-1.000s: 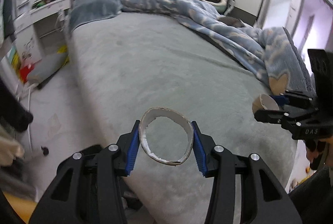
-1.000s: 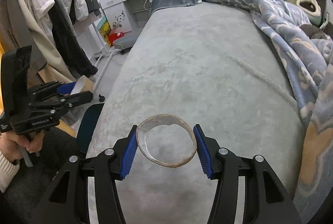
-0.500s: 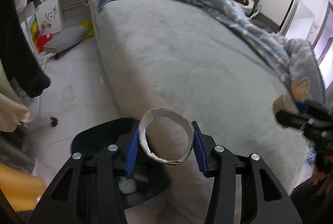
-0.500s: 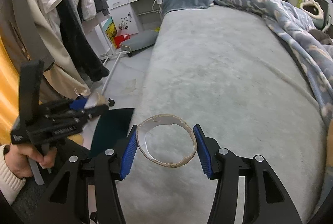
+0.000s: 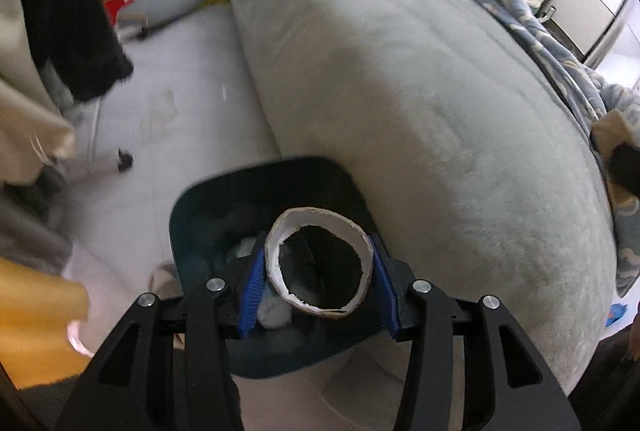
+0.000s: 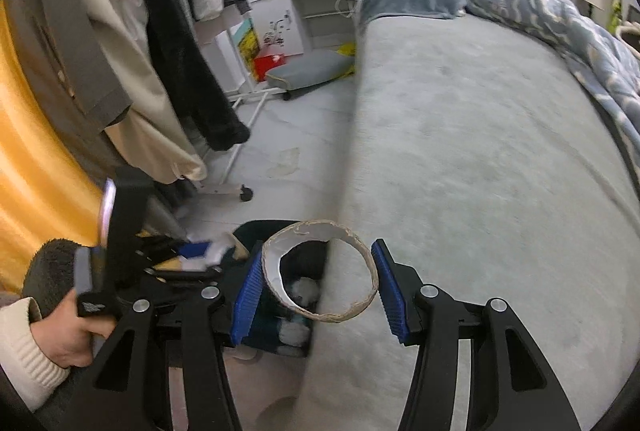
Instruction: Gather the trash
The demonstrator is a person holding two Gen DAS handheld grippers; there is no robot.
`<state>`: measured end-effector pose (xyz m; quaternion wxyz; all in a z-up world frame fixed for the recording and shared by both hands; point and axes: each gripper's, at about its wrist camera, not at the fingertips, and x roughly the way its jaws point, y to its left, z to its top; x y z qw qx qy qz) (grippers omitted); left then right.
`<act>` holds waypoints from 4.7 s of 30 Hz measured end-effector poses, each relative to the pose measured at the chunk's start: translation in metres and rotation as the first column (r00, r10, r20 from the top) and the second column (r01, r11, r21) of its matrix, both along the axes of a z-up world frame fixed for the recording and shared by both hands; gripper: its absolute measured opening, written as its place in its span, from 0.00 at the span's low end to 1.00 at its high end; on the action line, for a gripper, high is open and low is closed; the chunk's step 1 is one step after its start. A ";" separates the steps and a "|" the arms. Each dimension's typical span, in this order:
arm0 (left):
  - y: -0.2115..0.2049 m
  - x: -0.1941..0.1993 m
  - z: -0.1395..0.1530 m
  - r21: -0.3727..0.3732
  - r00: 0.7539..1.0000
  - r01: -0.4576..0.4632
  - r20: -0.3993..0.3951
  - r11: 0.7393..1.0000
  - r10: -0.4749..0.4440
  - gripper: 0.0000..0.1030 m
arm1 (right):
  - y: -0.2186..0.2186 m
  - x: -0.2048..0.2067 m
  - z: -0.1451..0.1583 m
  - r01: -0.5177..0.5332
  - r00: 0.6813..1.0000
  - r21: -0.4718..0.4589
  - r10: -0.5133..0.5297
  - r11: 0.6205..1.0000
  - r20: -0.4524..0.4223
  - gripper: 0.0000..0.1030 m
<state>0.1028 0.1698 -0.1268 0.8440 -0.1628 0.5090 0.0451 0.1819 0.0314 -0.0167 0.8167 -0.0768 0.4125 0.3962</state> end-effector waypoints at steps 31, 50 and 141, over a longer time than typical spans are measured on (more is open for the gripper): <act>0.068 -0.036 0.014 -0.033 0.996 -0.088 0.021 0.996 0.088 0.78 | 0.090 0.012 -0.074 -0.075 0.990 -0.144 0.057 0.987 -0.128 0.52; 0.072 -0.054 0.099 0.110 0.947 -0.159 0.297 0.981 0.120 0.81 | 0.118 -0.005 -0.131 -0.187 0.973 -0.276 0.139 0.943 -0.185 0.59; -0.069 -0.098 0.111 0.231 0.900 0.014 0.420 0.973 -0.112 0.97 | -0.211 -0.110 0.055 0.325 0.914 0.121 -0.344 0.938 0.214 0.97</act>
